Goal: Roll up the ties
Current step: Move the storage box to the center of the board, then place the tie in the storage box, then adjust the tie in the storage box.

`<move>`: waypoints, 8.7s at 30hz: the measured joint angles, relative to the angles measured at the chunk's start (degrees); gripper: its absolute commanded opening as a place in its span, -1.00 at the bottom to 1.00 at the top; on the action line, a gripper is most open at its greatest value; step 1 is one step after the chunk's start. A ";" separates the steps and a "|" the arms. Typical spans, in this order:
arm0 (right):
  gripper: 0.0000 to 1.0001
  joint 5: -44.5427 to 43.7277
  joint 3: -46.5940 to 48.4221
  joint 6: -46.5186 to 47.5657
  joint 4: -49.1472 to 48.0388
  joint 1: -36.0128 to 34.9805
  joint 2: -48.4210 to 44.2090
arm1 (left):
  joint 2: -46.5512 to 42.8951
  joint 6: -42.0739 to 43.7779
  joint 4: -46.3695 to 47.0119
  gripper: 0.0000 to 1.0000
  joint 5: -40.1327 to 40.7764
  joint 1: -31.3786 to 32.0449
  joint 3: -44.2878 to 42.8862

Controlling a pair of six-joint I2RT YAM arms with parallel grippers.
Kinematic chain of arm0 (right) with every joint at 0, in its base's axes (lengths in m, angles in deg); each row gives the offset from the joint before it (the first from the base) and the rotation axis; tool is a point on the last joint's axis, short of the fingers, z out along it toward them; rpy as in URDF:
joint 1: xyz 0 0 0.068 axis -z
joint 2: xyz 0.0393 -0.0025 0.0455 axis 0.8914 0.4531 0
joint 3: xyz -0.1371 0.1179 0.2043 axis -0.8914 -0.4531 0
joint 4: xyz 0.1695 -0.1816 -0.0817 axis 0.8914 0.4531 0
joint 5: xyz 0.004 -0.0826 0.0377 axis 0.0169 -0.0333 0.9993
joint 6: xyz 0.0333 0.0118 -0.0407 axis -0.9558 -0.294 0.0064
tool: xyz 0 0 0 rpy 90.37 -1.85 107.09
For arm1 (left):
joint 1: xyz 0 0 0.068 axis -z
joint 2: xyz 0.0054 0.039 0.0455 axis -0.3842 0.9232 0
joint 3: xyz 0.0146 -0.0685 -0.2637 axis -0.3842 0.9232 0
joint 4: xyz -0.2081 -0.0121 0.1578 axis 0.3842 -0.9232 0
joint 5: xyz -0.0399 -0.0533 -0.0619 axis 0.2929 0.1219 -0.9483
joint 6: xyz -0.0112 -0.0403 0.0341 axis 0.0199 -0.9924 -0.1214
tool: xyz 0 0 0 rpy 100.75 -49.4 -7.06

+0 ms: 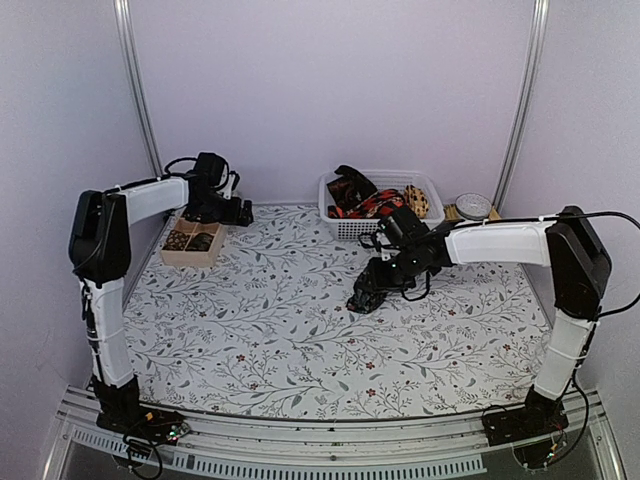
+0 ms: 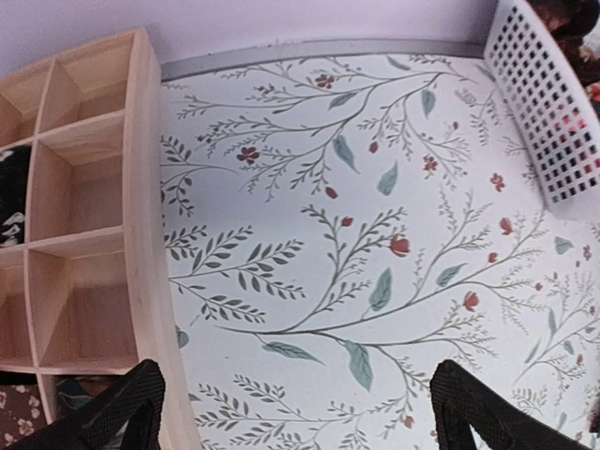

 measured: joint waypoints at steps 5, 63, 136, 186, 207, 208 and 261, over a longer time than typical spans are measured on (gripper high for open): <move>-0.87 -0.13 -1.11 0.00 0.09 0.00 -2.19 | 6.49 2.05 -2.16 0.87 3.87 -1.66 -5.57; -0.87 -5.29 -4.17 0.24 10.54 5.73 -21.24 | -14.16 -23.43 17.03 0.83 -10.14 27.47 16.79; -0.91 18.36 13.29 -13.14 0.39 -4.13 4.70 | -37.55 -32.61 37.75 1.00 -7.82 21.38 60.65; -0.09 -15.17 27.58 -4.09 19.23 -13.18 16.04 | -37.79 -31.15 37.77 1.00 -9.57 20.94 61.64; 0.29 -14.93 28.52 -3.17 20.00 -13.18 16.04 | -37.79 -31.12 37.77 1.00 -9.55 20.94 61.66; 0.30 -14.93 28.57 -3.17 20.09 -13.18 16.04 | -37.79 -31.12 37.77 1.00 -9.57 20.94 61.66; 0.00 -9.99 26.10 -2.10 17.75 -11.04 15.15 | -39.06 -31.04 36.48 1.00 -9.33 20.94 61.61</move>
